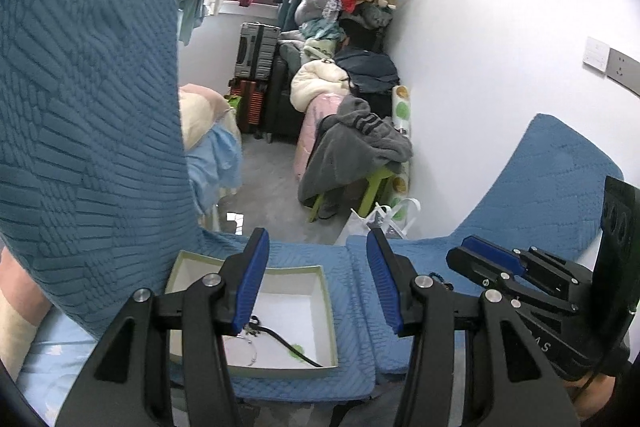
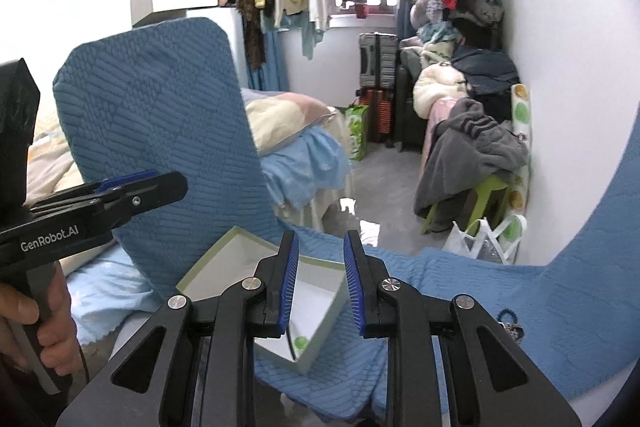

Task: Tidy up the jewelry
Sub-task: 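Withdraw both tools from the box back toward the remaining jewelry, then grasp the orange gourd pendant with the left tool while the right tool grips the patterned bangle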

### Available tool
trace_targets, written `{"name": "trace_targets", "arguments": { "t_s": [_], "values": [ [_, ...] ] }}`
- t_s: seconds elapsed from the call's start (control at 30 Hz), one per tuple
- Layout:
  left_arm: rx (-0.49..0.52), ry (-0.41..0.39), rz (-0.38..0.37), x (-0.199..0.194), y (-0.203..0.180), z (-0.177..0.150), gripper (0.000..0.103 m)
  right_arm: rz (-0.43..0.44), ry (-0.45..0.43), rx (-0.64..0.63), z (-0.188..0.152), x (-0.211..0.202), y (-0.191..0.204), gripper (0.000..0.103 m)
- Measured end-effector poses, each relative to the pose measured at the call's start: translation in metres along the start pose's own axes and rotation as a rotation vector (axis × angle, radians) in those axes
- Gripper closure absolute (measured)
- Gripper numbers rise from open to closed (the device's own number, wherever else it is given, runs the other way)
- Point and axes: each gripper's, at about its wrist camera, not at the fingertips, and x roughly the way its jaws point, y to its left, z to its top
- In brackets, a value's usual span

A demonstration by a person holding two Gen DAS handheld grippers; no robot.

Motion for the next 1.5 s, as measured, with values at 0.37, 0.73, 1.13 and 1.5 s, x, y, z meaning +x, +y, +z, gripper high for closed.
{"name": "trace_targets", "arguments": {
  "t_s": [0.37,0.73,1.13,1.5],
  "values": [
    [0.007,0.033,-0.030,0.012,-0.043,-0.012,0.051,-0.054,0.006,0.039,-0.029,-0.020,-0.037,0.082],
    [0.018,0.051,-0.034,0.033,-0.084,-0.024,0.051,-0.081,0.011,0.057,-0.050,-0.030,-0.077,0.082],
    [0.022,0.098,-0.065,0.071,-0.126,-0.041,0.051,-0.143,0.031,0.108,-0.078,-0.037,-0.135,0.082],
    [0.054,0.167,-0.115,0.127,-0.143,-0.057,0.052,-0.264,0.057,0.166,-0.098,-0.043,-0.200,0.082]
  ]
}}
